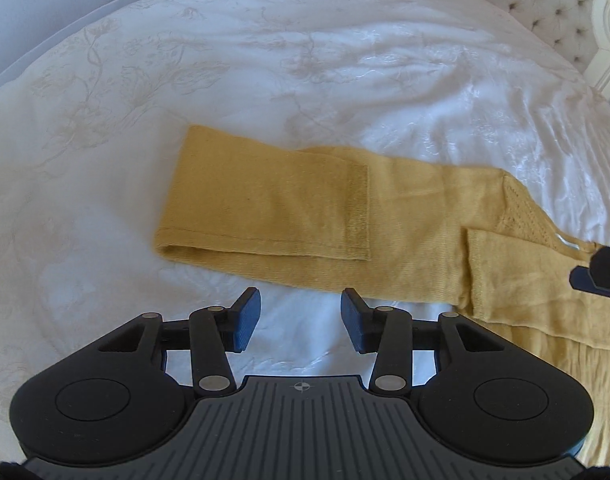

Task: Fold small clothes
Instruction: 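Move the right gripper to the other sleeve's cuff, then grasp the cuff with the right gripper and lift it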

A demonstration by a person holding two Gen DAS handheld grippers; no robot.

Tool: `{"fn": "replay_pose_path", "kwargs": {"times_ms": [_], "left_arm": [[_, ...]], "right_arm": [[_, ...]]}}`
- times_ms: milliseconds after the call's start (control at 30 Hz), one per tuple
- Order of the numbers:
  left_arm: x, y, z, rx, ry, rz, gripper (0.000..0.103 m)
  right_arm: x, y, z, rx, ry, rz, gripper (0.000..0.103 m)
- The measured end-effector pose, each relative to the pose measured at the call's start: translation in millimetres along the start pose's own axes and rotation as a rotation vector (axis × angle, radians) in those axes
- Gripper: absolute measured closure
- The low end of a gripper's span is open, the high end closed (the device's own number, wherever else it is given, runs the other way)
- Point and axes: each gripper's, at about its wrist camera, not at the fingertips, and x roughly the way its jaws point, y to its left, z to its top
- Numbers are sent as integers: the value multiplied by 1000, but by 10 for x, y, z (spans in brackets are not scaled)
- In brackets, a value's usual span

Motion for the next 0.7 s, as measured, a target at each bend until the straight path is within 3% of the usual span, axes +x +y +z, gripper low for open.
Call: {"fn": "replay_pose_path", "kwargs": {"times_ms": [100,200,400,600,667,700], "left_arm": [[28,179,-6,-26,10,6,60],[21,314,-18,-41,15,11,60],[-60,543,-58,-77,9,22,60],[-106,654,-91,-121,10,23,59],[-111,650,-94,-127,11,24,59],[-112,646,-96,-127,11,26,59]], "right_arm": [[314,152,119,2,4,24,3],[646,245,217,-1,43,30,23],[1246,318,289,-11,118,24,27],[1540,277,260,15,155,36,34],[1617,247,257,52,161,47,45],[1645,236,255,66,165,46,60]]}}
